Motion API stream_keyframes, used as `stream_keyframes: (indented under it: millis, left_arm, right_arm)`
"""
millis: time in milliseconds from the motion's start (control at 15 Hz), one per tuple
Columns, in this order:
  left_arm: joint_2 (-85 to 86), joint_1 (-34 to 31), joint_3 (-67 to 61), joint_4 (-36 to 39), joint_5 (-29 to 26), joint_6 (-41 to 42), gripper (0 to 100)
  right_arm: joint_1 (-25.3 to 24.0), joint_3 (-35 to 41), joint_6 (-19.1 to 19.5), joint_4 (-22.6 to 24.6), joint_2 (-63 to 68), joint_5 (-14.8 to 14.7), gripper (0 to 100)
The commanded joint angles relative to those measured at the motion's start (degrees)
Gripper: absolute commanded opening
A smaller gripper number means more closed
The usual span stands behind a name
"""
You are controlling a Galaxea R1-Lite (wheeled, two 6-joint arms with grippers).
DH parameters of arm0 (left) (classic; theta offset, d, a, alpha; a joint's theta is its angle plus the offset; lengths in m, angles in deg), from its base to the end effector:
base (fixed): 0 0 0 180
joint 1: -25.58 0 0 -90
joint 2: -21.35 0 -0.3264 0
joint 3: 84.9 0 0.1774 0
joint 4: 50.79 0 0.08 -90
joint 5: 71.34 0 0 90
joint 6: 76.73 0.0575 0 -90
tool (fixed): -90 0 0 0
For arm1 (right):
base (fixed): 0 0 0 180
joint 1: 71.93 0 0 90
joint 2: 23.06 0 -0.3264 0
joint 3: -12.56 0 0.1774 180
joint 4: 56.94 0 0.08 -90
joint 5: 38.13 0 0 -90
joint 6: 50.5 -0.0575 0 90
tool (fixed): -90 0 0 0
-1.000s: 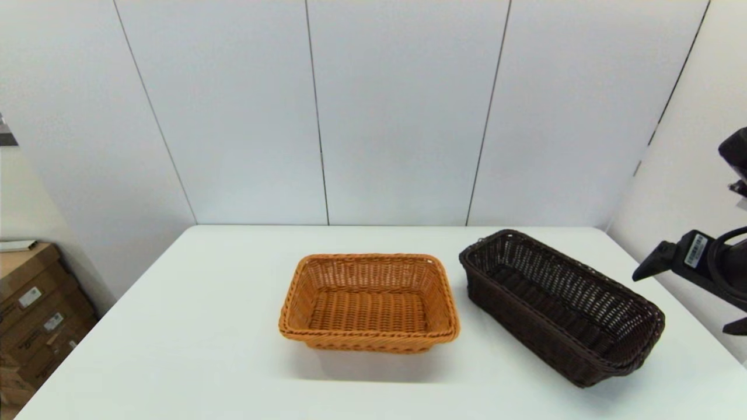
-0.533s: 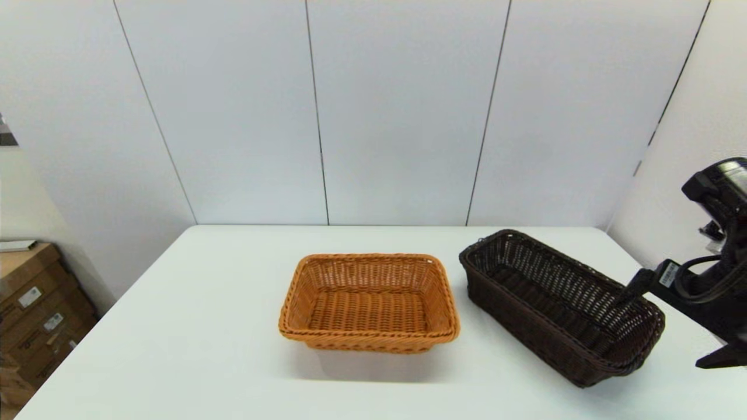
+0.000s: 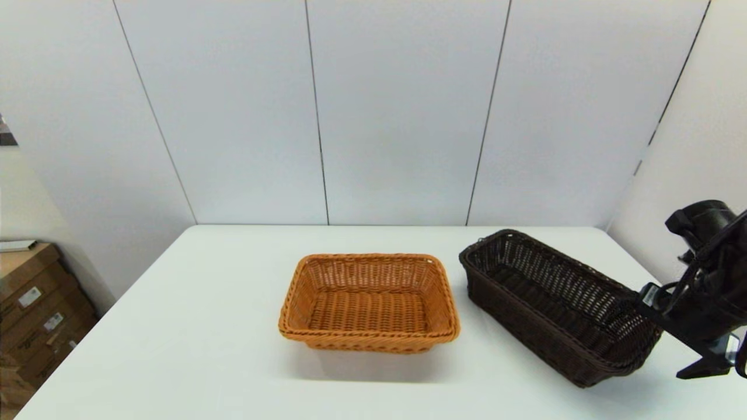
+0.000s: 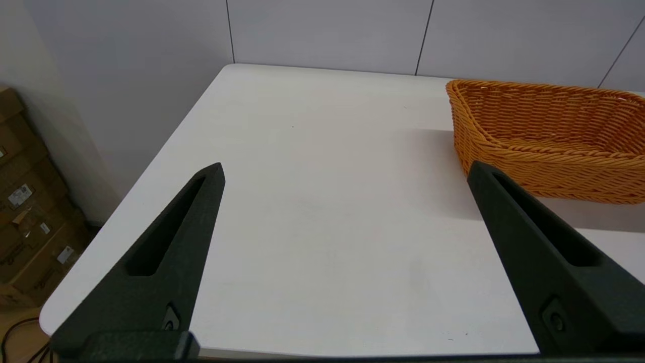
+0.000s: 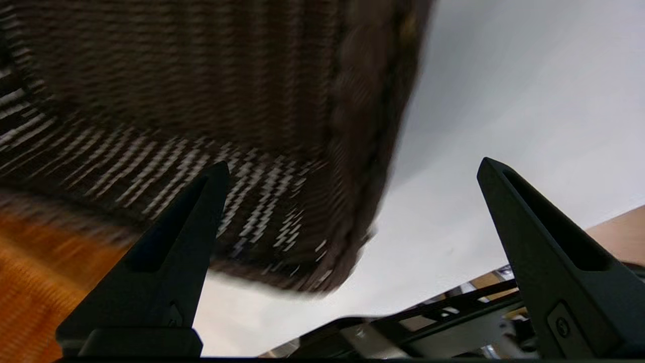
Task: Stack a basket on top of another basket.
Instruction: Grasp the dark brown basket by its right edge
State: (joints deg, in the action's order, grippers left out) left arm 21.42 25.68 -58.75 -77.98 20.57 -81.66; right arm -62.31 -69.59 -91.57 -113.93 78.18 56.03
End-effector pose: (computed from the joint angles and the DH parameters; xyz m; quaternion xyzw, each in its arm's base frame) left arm -0.0298 0.0020 0.0757 -0.0429 0.0078 0.0161 0.9989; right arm 0.2613 -0.0401 0.1288 0.3452 0.5597 -0.2497 0.7108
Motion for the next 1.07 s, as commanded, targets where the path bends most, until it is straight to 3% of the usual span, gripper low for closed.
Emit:
stream_keyframes:
  millis: [67,333,867,933,1067]
  left_arm:
    - [0.0,0.0,0.0,0.0,0.0,-0.1,100]
    - [0.0,0.0,0.0,0.0,0.0,-0.1,100]
    - [0.0,0.0,0.0,0.0,0.0,-0.1,100]
    - [0.0,0.0,0.0,0.0,0.0,-0.1,100]
    - [0.0,0.0,0.0,0.0,0.0,0.0,100]
  right_arm:
    - [2.4,0.9,0.9,2.8,5.1,1.4,100]
    - [2.4,3.4,2.2,9.0,8.2,7.0,100]
    - [2.7,3.5,2.1,11.7,10.8,6.7,100]
    - [3.0,3.5,2.1,11.8,10.6,6.7,0]
    - [3.4,3.4,2.2,11.8,9.2,6.7,0]
